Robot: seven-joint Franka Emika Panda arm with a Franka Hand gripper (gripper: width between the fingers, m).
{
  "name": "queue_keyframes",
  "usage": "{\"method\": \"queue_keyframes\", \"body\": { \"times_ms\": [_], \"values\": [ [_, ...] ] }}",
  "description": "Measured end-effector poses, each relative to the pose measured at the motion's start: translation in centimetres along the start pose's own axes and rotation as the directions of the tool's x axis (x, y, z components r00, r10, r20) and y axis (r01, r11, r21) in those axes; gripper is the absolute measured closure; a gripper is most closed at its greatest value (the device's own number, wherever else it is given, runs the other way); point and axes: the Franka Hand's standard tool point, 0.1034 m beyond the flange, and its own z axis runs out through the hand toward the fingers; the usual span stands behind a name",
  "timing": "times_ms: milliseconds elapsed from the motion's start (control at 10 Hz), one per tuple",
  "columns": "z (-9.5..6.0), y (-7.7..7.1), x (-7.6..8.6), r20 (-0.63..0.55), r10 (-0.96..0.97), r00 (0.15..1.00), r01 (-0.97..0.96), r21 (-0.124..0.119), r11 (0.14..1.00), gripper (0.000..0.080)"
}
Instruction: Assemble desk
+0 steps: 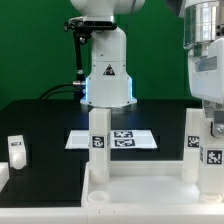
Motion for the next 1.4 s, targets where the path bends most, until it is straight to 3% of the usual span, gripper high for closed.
{"method": "queue_keyframes", "body": {
  "times_ms": [100, 300, 400, 700, 800, 900, 1100, 1400],
  "values": [
    [0.0, 0.0, 0.0, -0.004, -0.095, 0.995, 0.095, -0.009, 0.995, 0.0432],
    [-0.2, -0.5, -0.1, -0.007, -0.429, 0.903, 0.429, -0.026, 0.903, 0.0177],
    [0.0, -0.3, -0.2, -0.006, -0.571, 0.821, 0.57, -0.033, 0.821, 0.0177],
    [0.2, -0.1, -0.1, -0.003, -0.696, 0.718, 0.695, -0.036, 0.718, 0.0151],
    [0.2, -0.1, 0.1, -0.001, -0.77, 0.638, 0.769, -0.037, 0.638, 0.015],
    [0.1, -0.5, 0.7, -0.011, -0.899, 0.437, 0.898, -0.049, 0.437, 0.015],
    [-0.1, -1.1, 0.6, -0.018, -0.992, 0.123, 0.989, -0.075, 0.124, 0.015],
    [0.0, -1.0, 0.7, -0.019, -0.986, 0.164, 0.983, -0.076, 0.165, 0.0177]
  ]
}}
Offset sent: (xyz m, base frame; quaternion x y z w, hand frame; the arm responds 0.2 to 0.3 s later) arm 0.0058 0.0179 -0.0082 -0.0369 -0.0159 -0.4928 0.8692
